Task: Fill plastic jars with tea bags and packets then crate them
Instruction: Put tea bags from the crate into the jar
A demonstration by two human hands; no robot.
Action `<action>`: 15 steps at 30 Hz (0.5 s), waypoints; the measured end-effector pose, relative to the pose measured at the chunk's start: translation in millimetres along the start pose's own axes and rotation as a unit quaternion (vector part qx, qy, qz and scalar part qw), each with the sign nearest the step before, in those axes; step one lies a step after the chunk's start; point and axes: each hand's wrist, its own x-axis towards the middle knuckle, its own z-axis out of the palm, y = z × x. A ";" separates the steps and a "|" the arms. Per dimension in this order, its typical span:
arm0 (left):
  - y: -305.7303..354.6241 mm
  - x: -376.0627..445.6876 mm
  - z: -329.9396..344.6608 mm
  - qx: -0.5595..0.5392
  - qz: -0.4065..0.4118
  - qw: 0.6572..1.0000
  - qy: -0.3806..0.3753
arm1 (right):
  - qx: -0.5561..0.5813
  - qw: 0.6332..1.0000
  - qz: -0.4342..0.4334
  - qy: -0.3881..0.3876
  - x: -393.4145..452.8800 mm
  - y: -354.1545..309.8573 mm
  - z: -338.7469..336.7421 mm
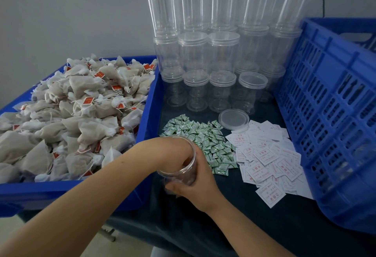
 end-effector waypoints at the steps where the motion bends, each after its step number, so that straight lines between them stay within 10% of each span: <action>1: 0.9 -0.1 0.2 0.003 -0.001 1.000 0.002 | -0.001 1.000 0.000 0.000 -0.3 -0.7 0.0; 7: -3.8 3.4 -5.2 0.016 0.059 0.993 -0.105 | -0.009 1.000 0.000 0.003 -1.1 -5.1 0.2; 15: -17.5 -30.5 -25.3 -0.065 0.059 0.995 0.037 | 0.031 0.999 -0.005 -0.009 -0.9 -5.6 0.9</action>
